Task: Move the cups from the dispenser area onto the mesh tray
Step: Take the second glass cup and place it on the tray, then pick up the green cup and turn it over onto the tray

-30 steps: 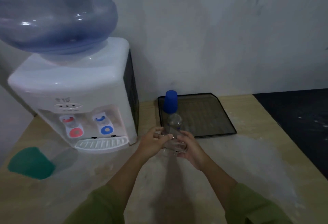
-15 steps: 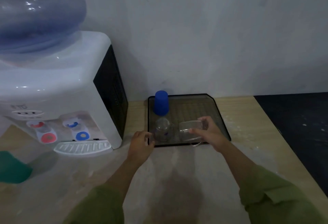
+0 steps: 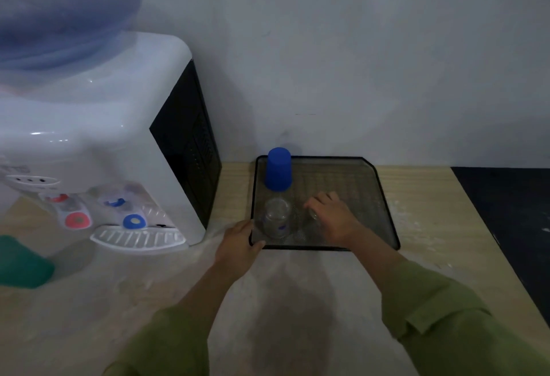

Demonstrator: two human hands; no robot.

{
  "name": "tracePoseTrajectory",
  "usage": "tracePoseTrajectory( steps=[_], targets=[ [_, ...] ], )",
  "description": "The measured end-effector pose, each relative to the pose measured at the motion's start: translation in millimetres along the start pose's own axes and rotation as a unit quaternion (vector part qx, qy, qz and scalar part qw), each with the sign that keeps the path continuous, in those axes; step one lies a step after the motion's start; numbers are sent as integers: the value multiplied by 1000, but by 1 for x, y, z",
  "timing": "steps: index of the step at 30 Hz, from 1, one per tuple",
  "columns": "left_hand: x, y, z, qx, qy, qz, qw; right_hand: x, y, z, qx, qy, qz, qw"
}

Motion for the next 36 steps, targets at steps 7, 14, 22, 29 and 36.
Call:
tracePoseTrajectory(
  steps=[7,14,22,29,36],
  targets=[
    [-2,5,4,12,33,-16,999,12,1,-1,-56,44,91,993],
    [-5,2,-1,12,46,-21,999,7,-2,1,-183,86,99,974],
    [-5,0,-1,9,49,-24,998,6,-8,2,-154,29,113,981],
    [3,0,-5,9,19,-41,999,5,-20,-11,-166,72,159,971],
    [32,-39,-57,35,83,-64,994,4,-85,-43,-41,254,108,960]
  ],
)
Point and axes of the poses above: each hand's wrist, its own z-axis towards the middle knuckle, its own x-axis out of the back of the hand, y = z × x, the point moved 2 cm from there along z, towards the middle knuckle, and after that the axes turned 3 degrees about -x, right-handed, at the moved point
